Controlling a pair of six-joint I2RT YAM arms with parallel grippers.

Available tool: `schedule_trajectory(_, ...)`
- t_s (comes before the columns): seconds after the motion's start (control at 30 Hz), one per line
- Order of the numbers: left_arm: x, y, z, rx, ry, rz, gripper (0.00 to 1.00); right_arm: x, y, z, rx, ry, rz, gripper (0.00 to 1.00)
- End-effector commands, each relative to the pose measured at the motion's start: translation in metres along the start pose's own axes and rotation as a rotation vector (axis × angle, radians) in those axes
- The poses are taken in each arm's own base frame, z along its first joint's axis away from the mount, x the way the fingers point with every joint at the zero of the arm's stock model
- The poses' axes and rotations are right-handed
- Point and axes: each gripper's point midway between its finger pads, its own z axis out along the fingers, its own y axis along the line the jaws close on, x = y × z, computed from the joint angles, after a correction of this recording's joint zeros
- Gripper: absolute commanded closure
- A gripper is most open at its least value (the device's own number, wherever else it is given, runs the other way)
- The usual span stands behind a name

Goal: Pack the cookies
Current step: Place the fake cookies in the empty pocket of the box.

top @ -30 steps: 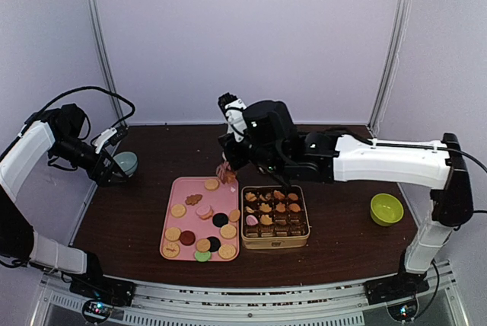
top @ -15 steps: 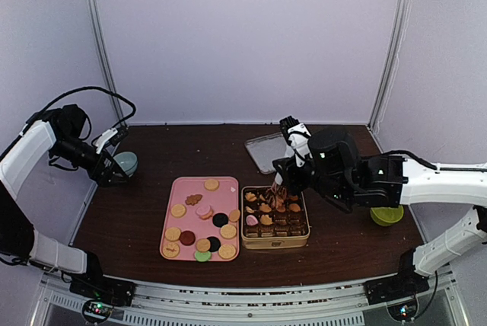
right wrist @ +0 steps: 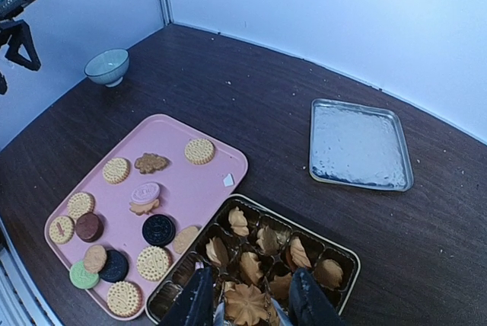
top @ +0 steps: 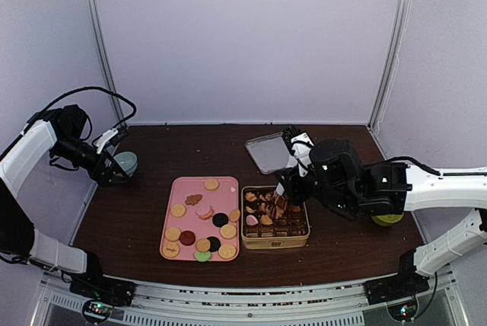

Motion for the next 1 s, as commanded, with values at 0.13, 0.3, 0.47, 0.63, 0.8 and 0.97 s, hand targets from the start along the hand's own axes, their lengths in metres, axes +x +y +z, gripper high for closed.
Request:
schedule_trajectory(0.13, -0.008, -0.002, -0.004, 0.011, -0.031, 0.023, 0.02, 0.01, -0.012, -0.004, 0.054, 0.005, 0.005, 0.77)
schedule_trajectory(0.3, -0.008, -0.002, -0.004, 0.007, -0.032, 0.03, 0.02, 0.01, -0.009, 0.002, 0.062, 0.016, -0.006, 0.66)
schedule_trajectory(0.47, -0.007, -0.002, -0.004, 0.006, -0.029, 0.031, 0.02, 0.003, -0.006, 0.0, 0.049, 0.007, -0.013, 0.61)
schedule_trajectory(0.63, -0.007, -0.003, -0.005, 0.006, -0.031, 0.033, 0.02, -0.008, -0.008, -0.007, 0.046, -0.018, -0.015, 0.59)
schedule_trajectory(0.8, -0.008, -0.003, -0.005, 0.005, -0.034, 0.036, 0.02, -0.018, -0.008, -0.011, 0.042, -0.038, -0.016, 0.6)
schedule_trajectory(0.97, -0.008, -0.003, -0.006, 0.002, -0.033, 0.037, 0.02, -0.027, -0.008, -0.012, 0.051, -0.056, -0.019, 0.68)
